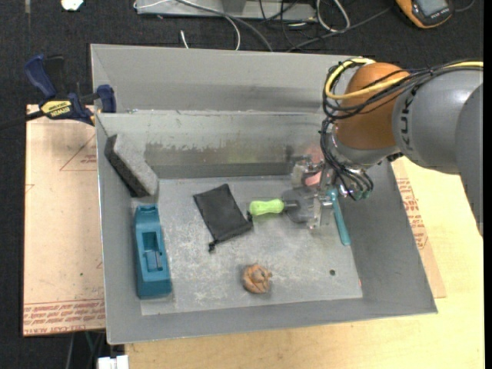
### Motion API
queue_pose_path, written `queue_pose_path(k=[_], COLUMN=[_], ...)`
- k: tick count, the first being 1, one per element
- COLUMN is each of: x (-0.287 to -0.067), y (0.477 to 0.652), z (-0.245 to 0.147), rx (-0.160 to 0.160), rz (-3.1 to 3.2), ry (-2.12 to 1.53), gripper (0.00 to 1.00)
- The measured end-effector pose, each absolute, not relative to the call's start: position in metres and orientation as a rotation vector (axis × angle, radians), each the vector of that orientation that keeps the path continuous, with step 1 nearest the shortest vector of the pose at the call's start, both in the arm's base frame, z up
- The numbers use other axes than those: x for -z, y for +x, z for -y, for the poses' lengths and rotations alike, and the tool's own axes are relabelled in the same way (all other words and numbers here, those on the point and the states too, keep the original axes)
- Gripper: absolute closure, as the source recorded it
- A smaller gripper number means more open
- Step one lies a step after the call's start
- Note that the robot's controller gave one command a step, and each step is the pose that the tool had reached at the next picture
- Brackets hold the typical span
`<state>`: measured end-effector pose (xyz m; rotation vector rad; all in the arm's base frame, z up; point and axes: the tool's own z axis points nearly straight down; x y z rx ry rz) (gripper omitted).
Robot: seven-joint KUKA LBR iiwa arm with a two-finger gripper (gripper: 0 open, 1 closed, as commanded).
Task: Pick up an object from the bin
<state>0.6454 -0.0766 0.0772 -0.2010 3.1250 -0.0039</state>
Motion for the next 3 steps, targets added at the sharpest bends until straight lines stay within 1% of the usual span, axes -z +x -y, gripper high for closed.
queue_pose_path(k=[1,2,3], x=[-0.072,-0.072,-0.103], y=[0.647,0.647,0.636], z=[0.070,0.070,0.071], rx=[-0.006,-0.005,-0.004], rz=[-3.132,-3.131,-3.123], ry=[0.024,0.024,-0.182], gripper=[1.00,1.00,1.00])
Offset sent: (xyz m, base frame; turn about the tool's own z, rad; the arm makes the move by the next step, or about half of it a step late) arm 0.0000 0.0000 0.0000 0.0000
